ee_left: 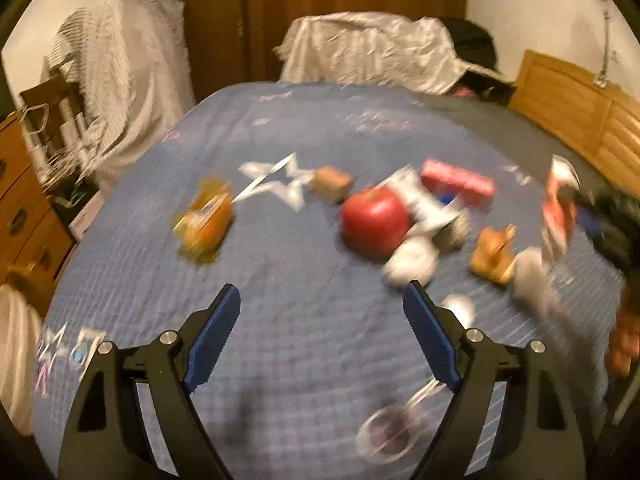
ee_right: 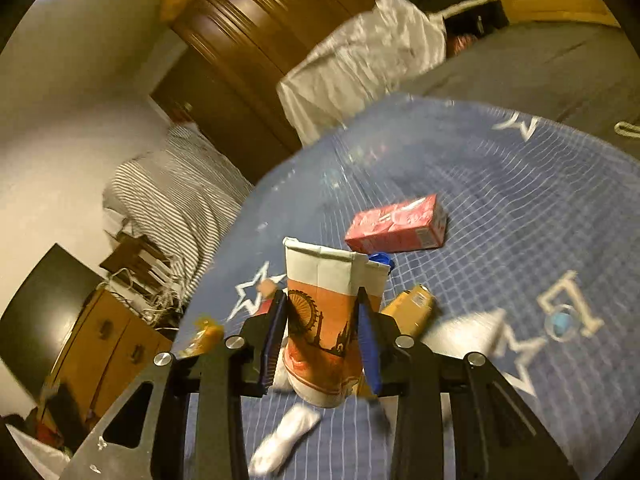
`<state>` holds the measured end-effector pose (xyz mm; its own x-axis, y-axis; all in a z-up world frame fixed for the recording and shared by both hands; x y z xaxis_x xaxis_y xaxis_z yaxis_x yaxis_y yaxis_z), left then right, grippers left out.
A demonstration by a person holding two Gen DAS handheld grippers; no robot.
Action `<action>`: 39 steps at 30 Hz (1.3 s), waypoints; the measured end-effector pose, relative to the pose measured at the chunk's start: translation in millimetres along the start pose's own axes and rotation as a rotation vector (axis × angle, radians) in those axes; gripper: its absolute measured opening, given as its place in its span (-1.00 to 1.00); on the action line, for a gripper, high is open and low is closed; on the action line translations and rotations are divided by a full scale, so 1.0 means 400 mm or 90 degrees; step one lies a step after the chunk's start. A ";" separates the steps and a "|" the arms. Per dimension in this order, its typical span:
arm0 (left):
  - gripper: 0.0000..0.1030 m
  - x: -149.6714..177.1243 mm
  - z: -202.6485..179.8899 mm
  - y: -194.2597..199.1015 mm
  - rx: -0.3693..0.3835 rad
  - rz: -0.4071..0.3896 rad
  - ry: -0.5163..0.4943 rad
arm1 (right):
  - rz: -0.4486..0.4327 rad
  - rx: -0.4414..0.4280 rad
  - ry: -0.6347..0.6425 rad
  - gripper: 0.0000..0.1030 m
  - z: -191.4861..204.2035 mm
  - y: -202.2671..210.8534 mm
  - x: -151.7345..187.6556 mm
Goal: Collect trash
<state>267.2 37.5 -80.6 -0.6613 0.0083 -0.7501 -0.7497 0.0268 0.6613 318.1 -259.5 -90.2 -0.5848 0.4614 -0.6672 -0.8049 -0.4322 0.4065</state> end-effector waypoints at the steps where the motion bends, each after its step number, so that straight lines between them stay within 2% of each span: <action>1: 0.56 -0.022 -0.019 -0.007 0.009 -0.005 -0.004 | -0.003 -0.011 -0.001 -0.31 0.001 0.026 0.008; 5: 0.56 -0.124 -0.106 -0.066 0.068 0.001 -0.010 | -0.001 -0.034 0.016 -0.31 -0.008 0.121 0.060; 7: 0.56 -0.182 -0.159 -0.125 0.099 0.027 -0.015 | 0.005 -0.032 0.024 -0.31 -0.024 0.188 0.099; 9: 0.56 -0.223 -0.207 -0.207 0.120 0.077 -0.027 | 0.018 -0.037 0.013 -0.31 -0.041 0.218 0.136; 12: 0.56 -0.253 -0.233 -0.323 0.105 0.130 -0.009 | 0.036 -0.041 -0.013 -0.30 -0.080 0.224 0.165; 15: 0.56 -0.245 -0.249 -0.420 0.095 0.203 -0.001 | 0.037 -0.038 -0.026 -0.30 -0.114 0.223 0.173; 19: 0.52 -0.224 -0.238 -0.514 0.050 0.272 0.008 | 0.030 -0.042 -0.047 -0.30 -0.142 0.226 0.175; 21: -0.18 -0.211 -0.239 -0.536 0.033 0.296 -0.017 | 0.028 -0.042 -0.051 -0.30 -0.152 0.222 0.175; 22: -0.22 -0.211 -0.240 -0.539 0.027 0.296 -0.031 | 0.027 -0.041 -0.052 -0.30 -0.155 0.221 0.176; 23: -0.35 -0.211 -0.243 -0.537 0.039 0.293 -0.034 | 0.026 -0.040 -0.052 -0.30 -0.155 0.220 0.175; 25: -0.39 -0.222 -0.247 -0.512 0.054 0.265 -0.039 | 0.021 -0.039 -0.050 -0.30 -0.150 0.224 0.172; 27: -0.42 -0.252 -0.247 -0.457 0.072 0.215 -0.034 | 0.015 -0.039 -0.042 -0.30 -0.135 0.236 0.168; 29: -0.42 -0.292 -0.240 -0.370 0.089 0.150 -0.025 | 0.008 -0.039 -0.031 -0.30 -0.119 0.242 0.162; 32: -0.42 -0.332 -0.224 -0.250 0.107 0.078 -0.009 | 0.005 -0.042 -0.010 -0.30 -0.086 0.247 0.156; 33: -0.42 -0.336 -0.214 -0.183 0.118 0.046 -0.007 | 0.005 -0.043 -0.002 -0.30 -0.073 0.248 0.155; 36: -0.42 -0.331 -0.194 -0.060 0.113 -0.015 -0.019 | 0.009 -0.056 0.020 -0.30 -0.022 0.249 0.158; 39: -0.42 -0.259 -0.146 0.051 0.075 -0.059 -0.052 | 0.021 -0.070 0.051 -0.30 0.037 0.245 0.171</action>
<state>318.9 -21.1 11.1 -0.5816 0.0817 -0.8094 -0.7959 0.1487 0.5869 197.8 -258.7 -86.7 -0.5971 0.3835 -0.7046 -0.7670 -0.5303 0.3613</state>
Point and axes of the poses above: each gripper's, at about its wrist camera, not at the fingertips, and y roughly against the way its jaws point, z to its left, x to its underside, the point moved 6 cm from there along -y, roughly the way its jaws point
